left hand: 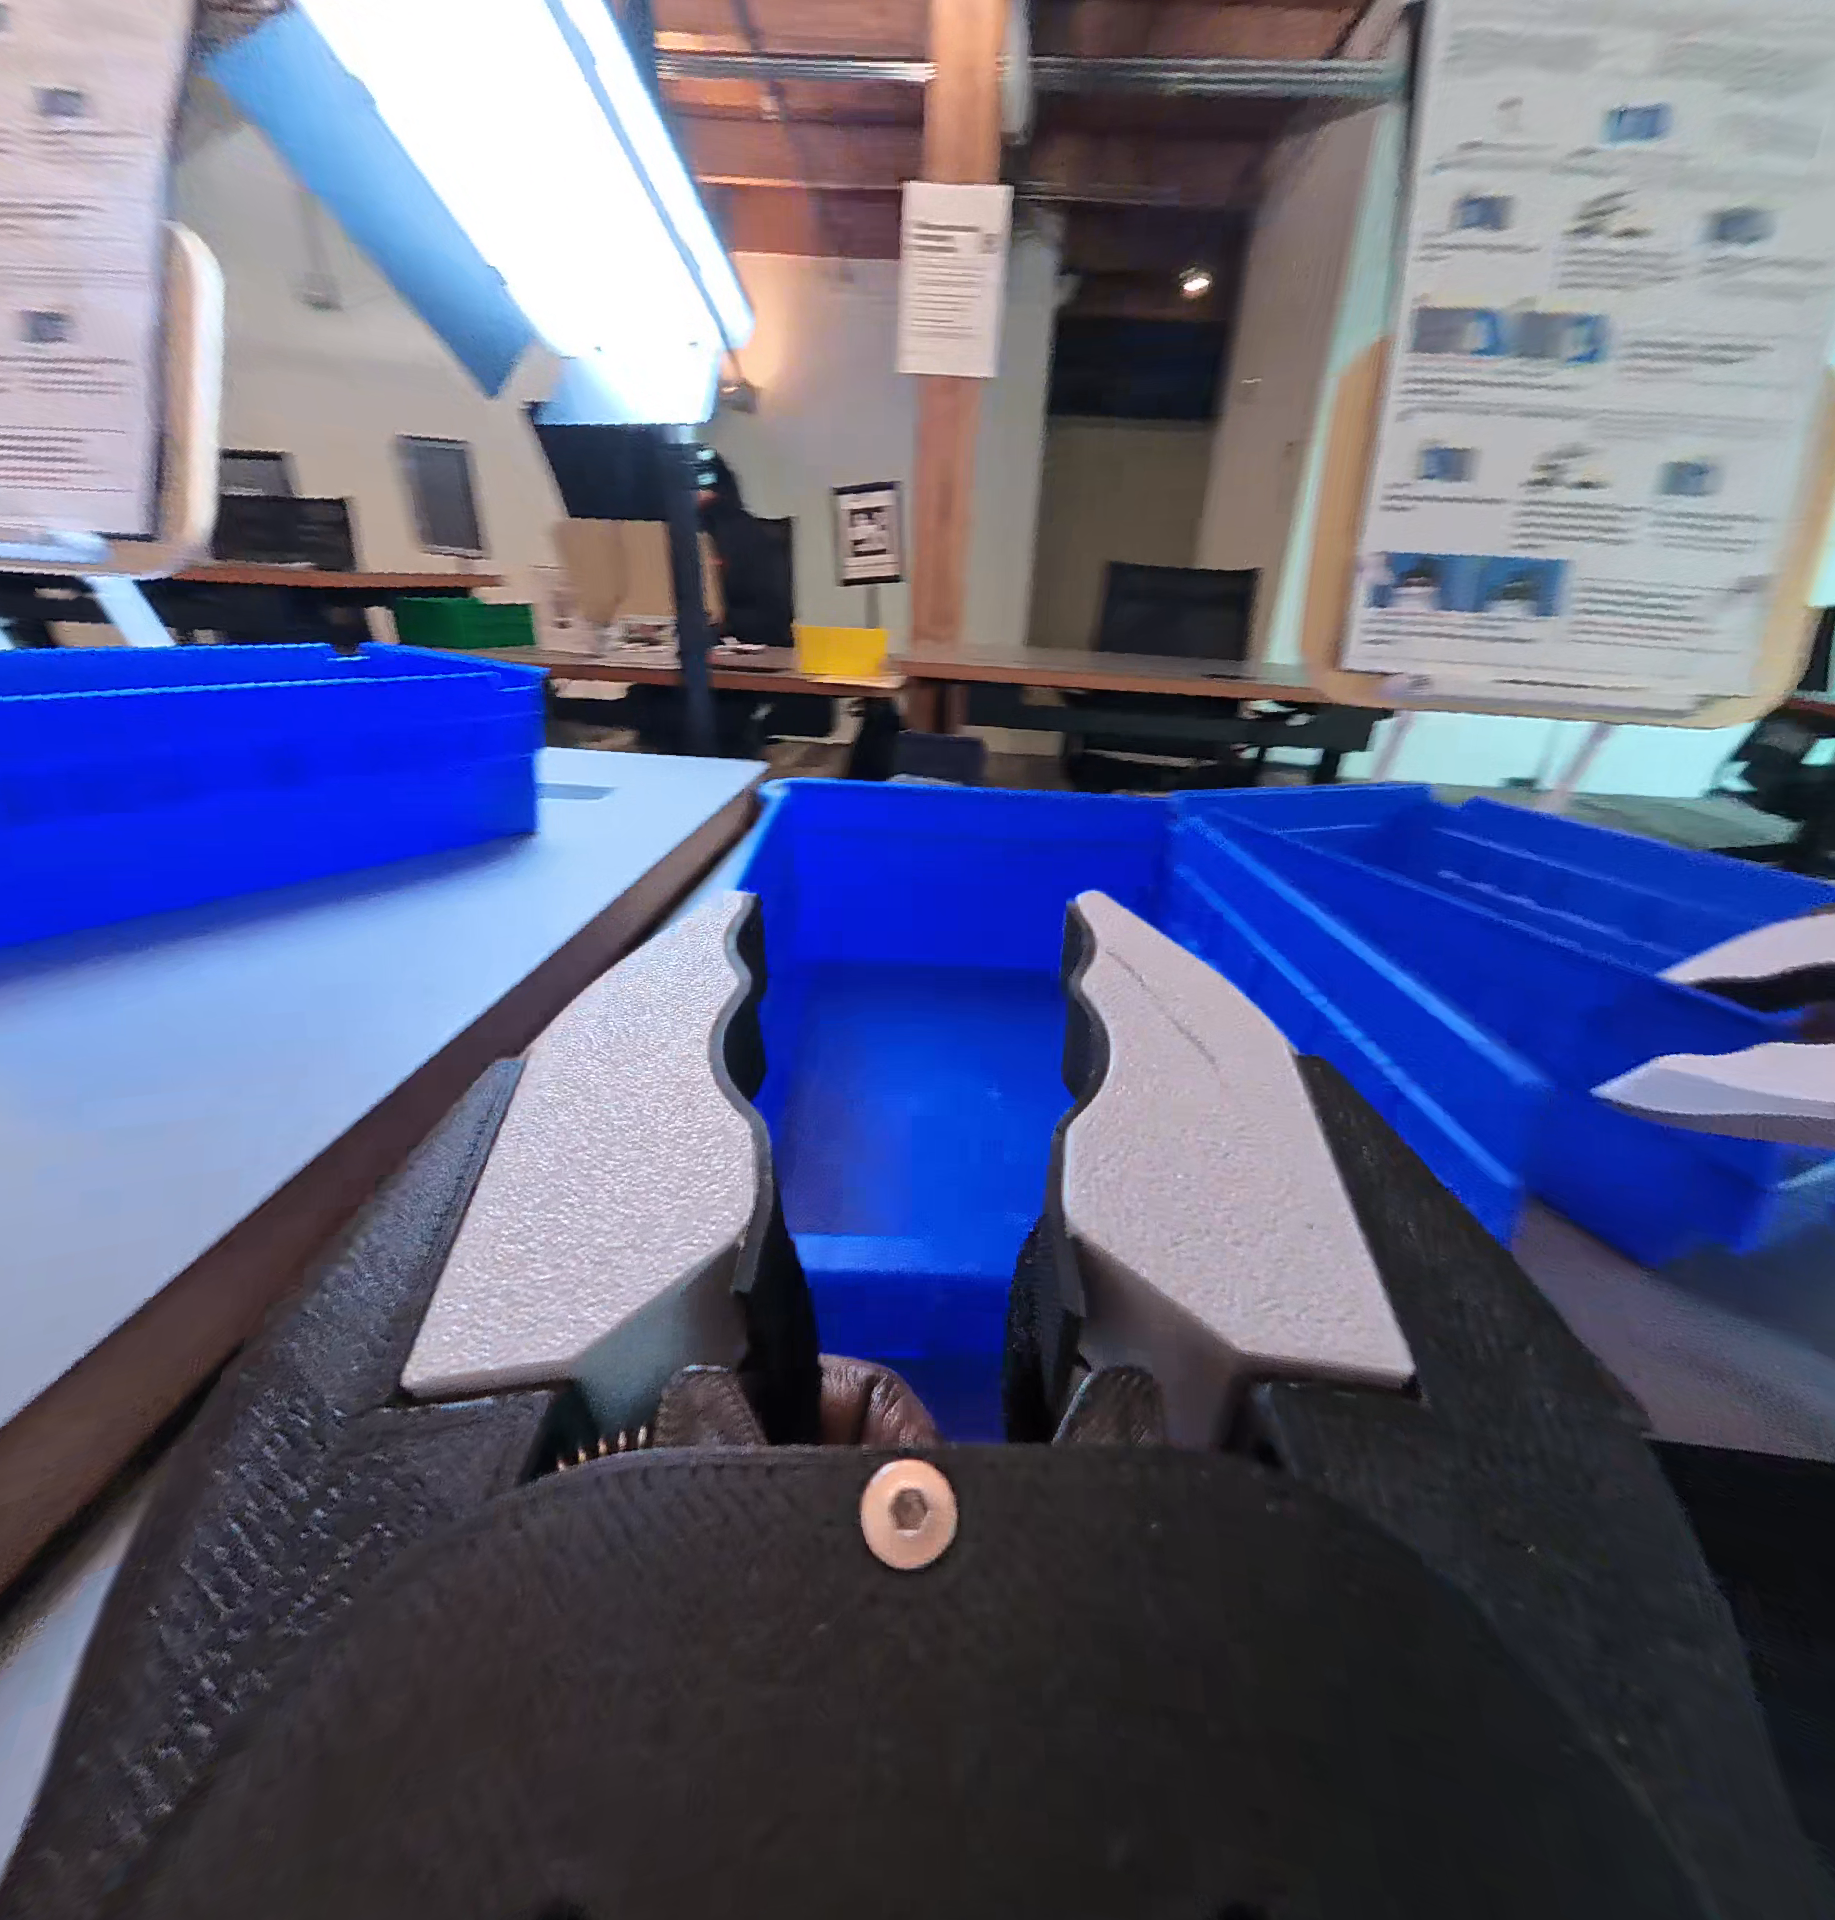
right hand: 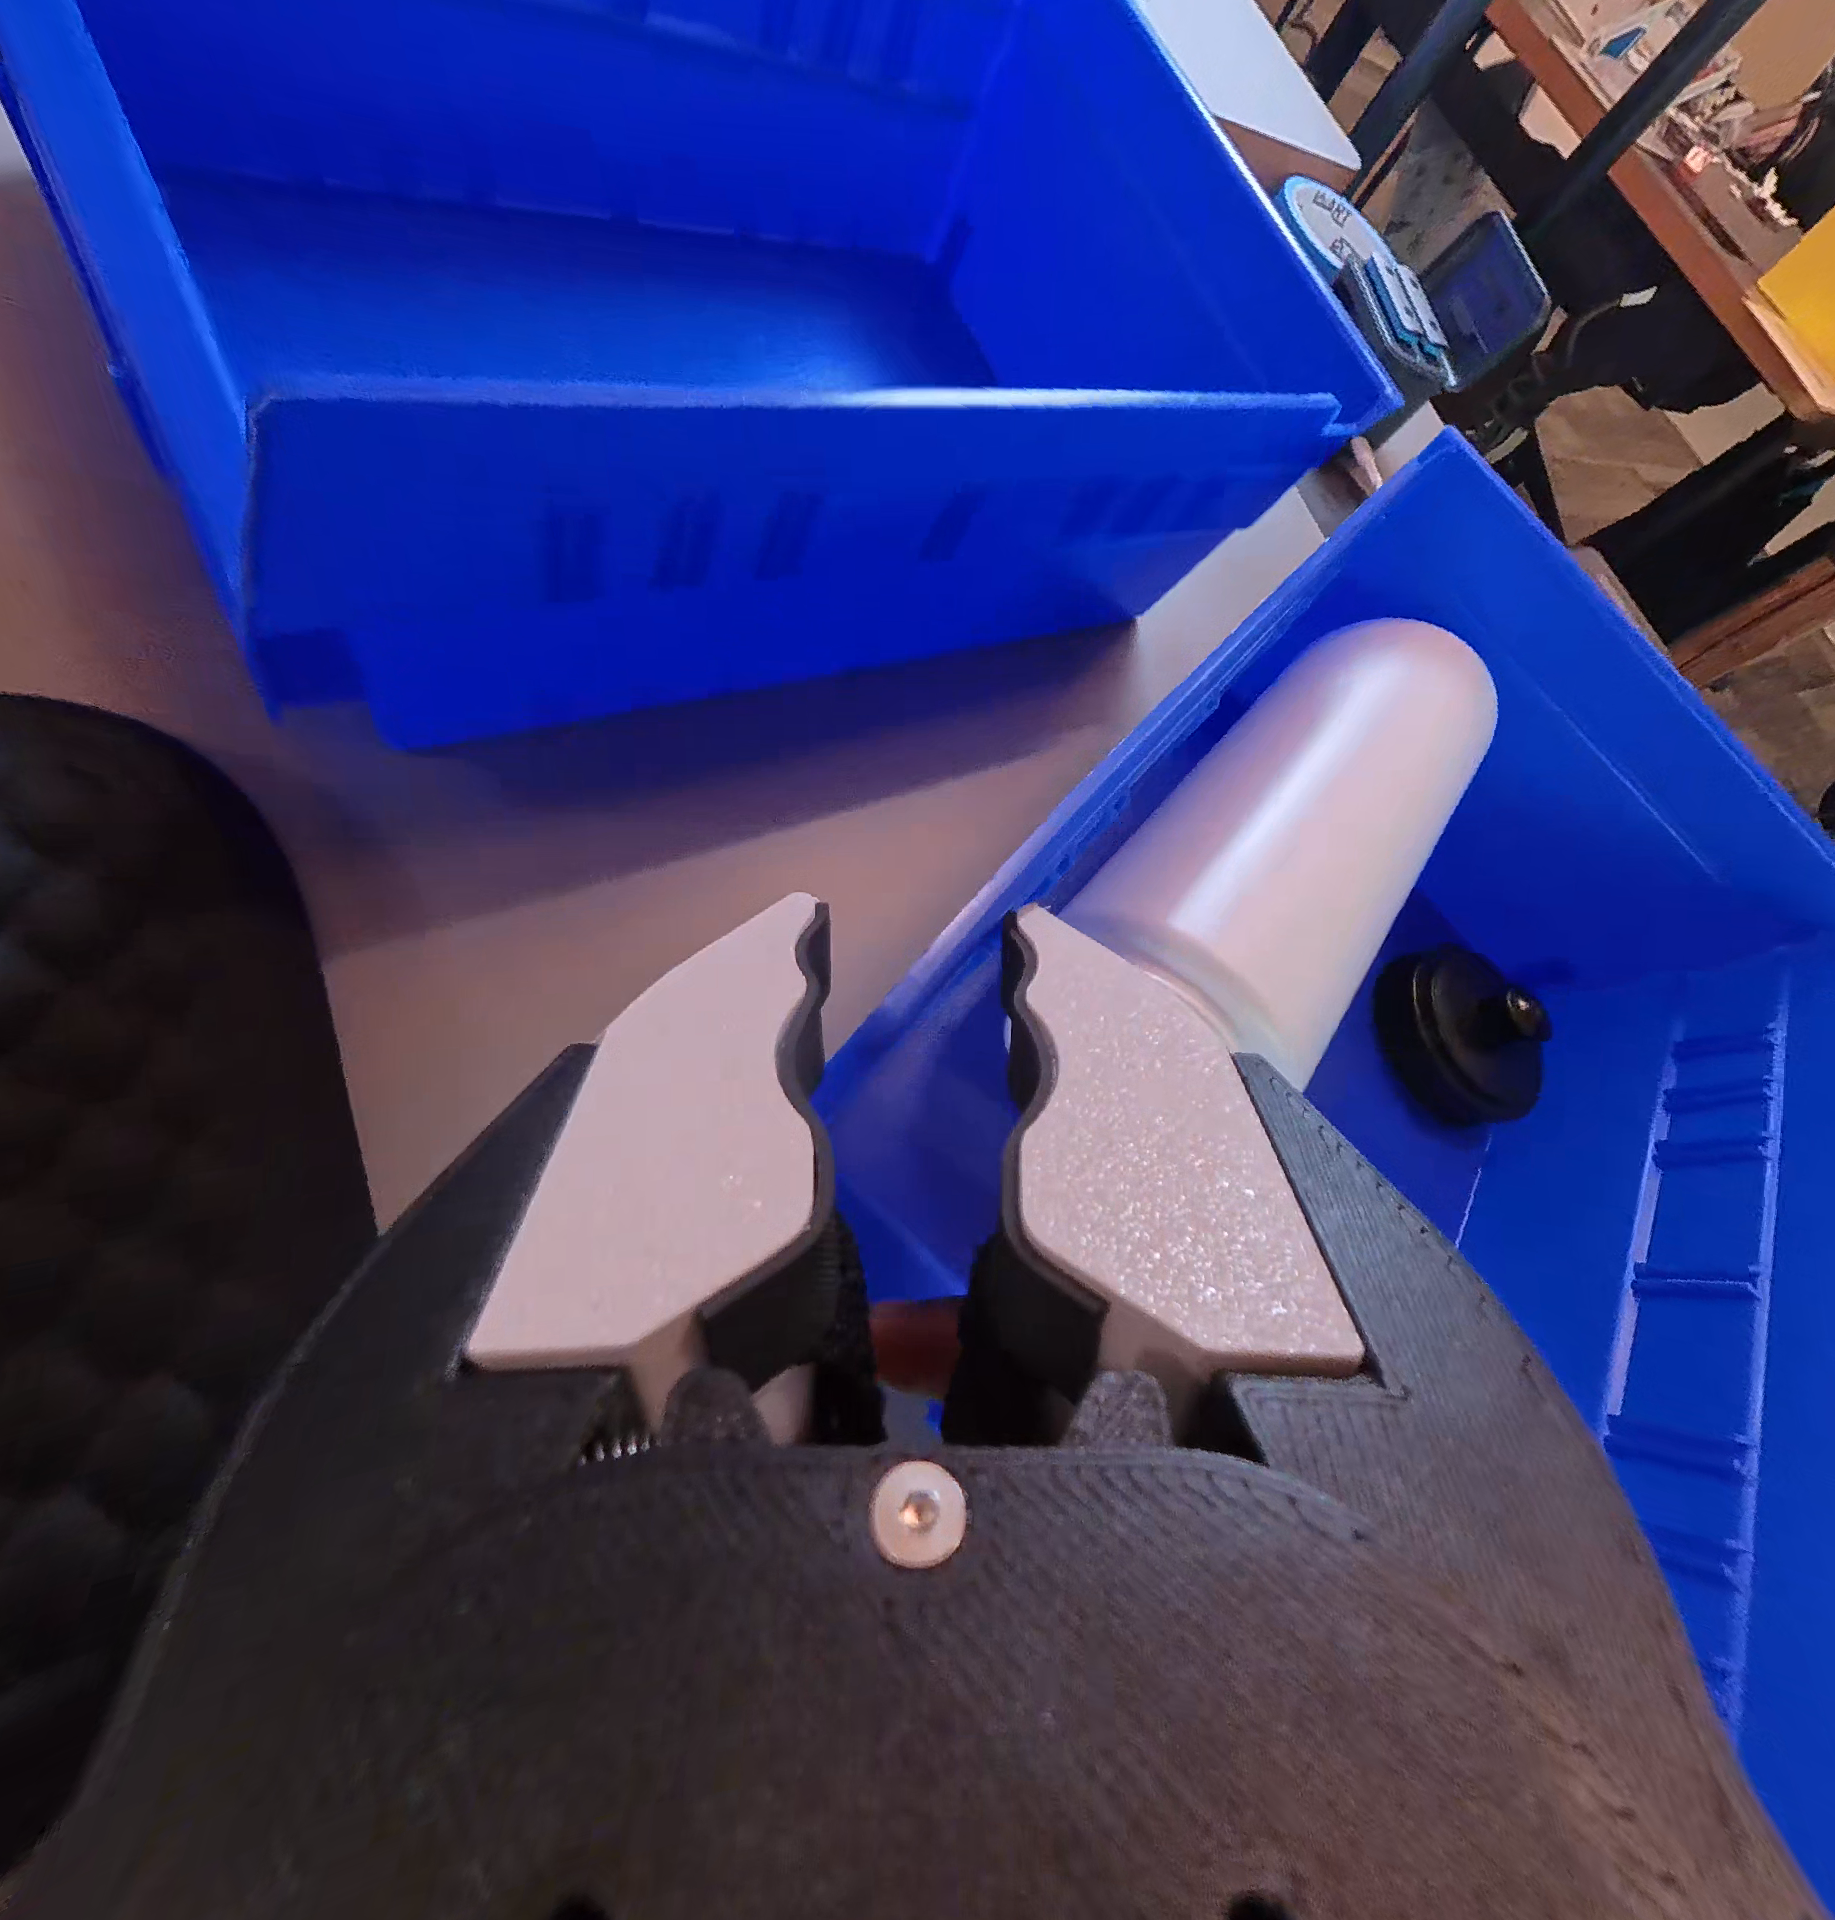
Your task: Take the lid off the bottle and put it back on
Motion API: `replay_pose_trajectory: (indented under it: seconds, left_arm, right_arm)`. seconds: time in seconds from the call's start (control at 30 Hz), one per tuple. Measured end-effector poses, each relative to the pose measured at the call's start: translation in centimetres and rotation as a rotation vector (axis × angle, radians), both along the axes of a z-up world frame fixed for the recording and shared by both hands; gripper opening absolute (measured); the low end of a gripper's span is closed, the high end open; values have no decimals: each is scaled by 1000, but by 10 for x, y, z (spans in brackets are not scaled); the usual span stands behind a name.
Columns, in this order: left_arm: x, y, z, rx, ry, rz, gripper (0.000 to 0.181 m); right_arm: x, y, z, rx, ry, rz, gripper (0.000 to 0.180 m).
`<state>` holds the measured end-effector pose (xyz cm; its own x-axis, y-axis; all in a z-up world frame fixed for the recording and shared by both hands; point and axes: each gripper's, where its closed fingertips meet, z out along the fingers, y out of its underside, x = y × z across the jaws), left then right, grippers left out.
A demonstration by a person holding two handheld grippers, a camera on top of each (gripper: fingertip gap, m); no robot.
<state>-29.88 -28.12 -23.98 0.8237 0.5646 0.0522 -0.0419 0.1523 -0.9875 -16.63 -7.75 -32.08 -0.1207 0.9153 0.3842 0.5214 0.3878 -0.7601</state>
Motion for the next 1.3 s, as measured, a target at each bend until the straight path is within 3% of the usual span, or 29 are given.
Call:
replay_pose_trajectory:
  seconds: [0.17, 0.53, 0.73, 0.83, 0.9, 0.97, 1.07, 1.17, 1.2, 1.3]
  left_arm:
    - [-29, -21, -22, -72, -28, 110, 57]
    - [-53, -8, -56, -220, -88, 116, 71]
    - [-61, -4, -66, -271, -104, 76, 73]
    - [-63, 0, -67, -269, -115, 29, 73]
    - [-66, 3, -69, -285, -120, 13, 73]
    - [-68, 8, -73, -316, -128, -11, 73]
    - [-65, 15, -77, -345, -134, -54, 41]
    - [-65, 13, -77, -352, -117, -22, 10]
    - [-59, 14, -77, -358, -105, -38, 13]
    - [-53, 7, -76, -413, -1, 90, 8]
  right_arm:
    - [-15, -6, 1, -5, 16, 17, 32]
    - [-43, -11, 1, -5, 68, 98, 36]
    - [-48, -18, 0, -20, 112, 237, 43]
    - [-36, -31, 30, -152, 237, 233, 60]
    - [-25, -49, 52, -229, 330, 227, 61]
    - [-19, -71, 50, -278, 318, 217, 56]
    - [-23, -97, 24, -291, 189, 200, 59]
    - [-38, -92, 7, -317, 108, 114, 69]
    - [-43, -90, 4, -346, 95, 99, 67]
    - [-51, -72, 2, -297, 117, 25, 34]
